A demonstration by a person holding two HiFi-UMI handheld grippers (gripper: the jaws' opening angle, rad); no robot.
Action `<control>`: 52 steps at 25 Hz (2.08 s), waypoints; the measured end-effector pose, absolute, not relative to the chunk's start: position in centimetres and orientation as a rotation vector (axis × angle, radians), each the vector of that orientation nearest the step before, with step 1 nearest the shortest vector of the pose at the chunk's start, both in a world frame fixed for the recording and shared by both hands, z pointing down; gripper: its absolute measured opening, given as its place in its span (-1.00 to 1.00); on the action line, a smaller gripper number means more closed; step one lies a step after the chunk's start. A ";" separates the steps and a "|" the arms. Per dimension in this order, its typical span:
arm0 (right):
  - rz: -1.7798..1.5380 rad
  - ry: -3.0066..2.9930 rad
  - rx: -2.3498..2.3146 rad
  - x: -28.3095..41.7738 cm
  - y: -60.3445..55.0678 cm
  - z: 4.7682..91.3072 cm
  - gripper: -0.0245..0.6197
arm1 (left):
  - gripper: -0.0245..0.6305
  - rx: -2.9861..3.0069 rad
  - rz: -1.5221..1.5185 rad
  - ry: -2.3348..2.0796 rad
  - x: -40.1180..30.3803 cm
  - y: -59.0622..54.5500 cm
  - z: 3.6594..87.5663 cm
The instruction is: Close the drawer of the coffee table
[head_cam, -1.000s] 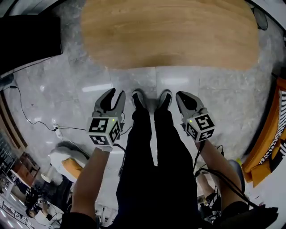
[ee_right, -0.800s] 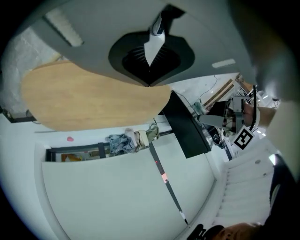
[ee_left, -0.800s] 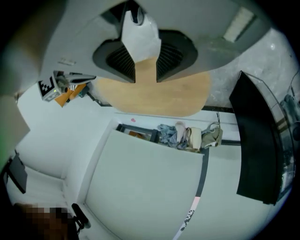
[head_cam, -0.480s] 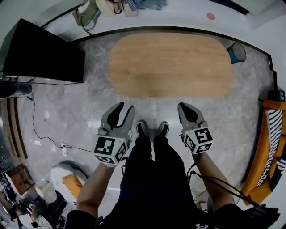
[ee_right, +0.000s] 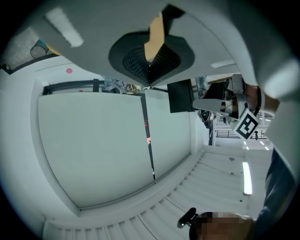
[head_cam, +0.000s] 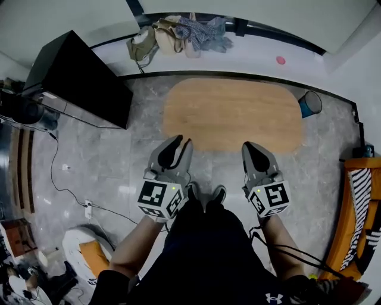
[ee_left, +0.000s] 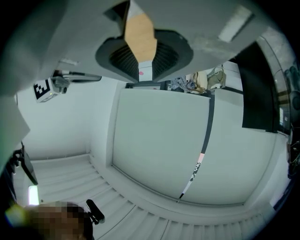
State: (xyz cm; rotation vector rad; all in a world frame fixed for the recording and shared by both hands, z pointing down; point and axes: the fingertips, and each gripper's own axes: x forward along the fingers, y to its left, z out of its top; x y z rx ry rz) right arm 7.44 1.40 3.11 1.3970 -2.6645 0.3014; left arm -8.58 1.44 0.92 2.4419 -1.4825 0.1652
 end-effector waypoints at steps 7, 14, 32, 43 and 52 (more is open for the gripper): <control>0.089 -2.747 1.444 6.5 2.9 -4.8 -0.92 | -0.84 2.590 0.038 -1.480 -7.9 2.9 -6.1; -0.030 -2.781 1.476 6.7 3.9 -9.3 -0.92 | -0.86 2.728 -0.056 -1.451 -5.9 4.2 -10.9; -0.151 -2.810 1.512 7.0 4.5 -12.3 -0.92 | -0.86 2.758 -0.078 -1.454 -5.2 4.1 -11.7; -0.127 -2.826 1.493 6.0 3.7 -11.8 -0.92 | -0.86 2.750 -0.069 -1.459 -5.7 3.5 -11.3; -0.105 -2.814 1.489 6.0 3.3 -11.0 -0.92 | -0.86 2.735 -0.064 -1.461 -5.8 2.9 -10.7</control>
